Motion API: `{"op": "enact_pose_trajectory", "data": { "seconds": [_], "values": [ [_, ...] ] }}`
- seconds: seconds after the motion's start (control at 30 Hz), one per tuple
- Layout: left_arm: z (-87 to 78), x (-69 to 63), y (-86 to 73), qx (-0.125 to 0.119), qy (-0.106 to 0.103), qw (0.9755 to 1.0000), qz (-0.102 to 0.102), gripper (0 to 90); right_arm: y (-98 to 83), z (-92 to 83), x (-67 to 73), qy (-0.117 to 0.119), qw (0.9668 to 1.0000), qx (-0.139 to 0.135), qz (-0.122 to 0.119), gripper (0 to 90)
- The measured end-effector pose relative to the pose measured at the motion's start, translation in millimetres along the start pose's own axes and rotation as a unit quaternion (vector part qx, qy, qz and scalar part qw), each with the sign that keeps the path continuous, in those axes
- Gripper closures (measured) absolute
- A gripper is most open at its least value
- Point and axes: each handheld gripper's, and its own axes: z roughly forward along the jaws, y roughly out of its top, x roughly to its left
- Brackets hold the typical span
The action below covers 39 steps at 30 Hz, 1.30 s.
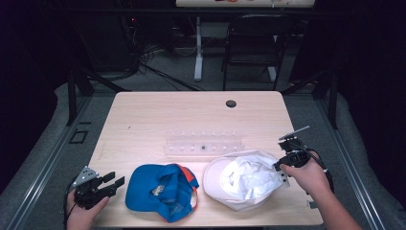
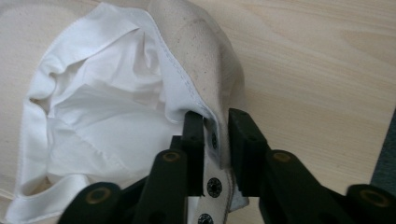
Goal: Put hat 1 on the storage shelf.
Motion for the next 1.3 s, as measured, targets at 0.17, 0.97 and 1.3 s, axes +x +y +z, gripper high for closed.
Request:
{"op": "enact_pose_trajectory", "data": {
  "seconds": [0.17,0.97,1.3],
  "values": [
    [-0.2,0.9,-0.4,0.006,-0.002,1.0000,-0.001,49.9,0.1,0.3,-10.4,0.022,0.9989,0.003,0.041,61.7],
    [0.8,1.4,-0.4,0.007,-0.008,0.9999,-0.004,49.8,-21.0,23.8,-23.3,0.091,0.9864,0.070,0.117,68.4],
    [0.0,1.6,-0.5,0.004,-0.006,1.0000,-0.004,49.9,-19.2,23.1,-13.3,0.068,0.9881,0.079,0.113,76.6]
  ]
}}
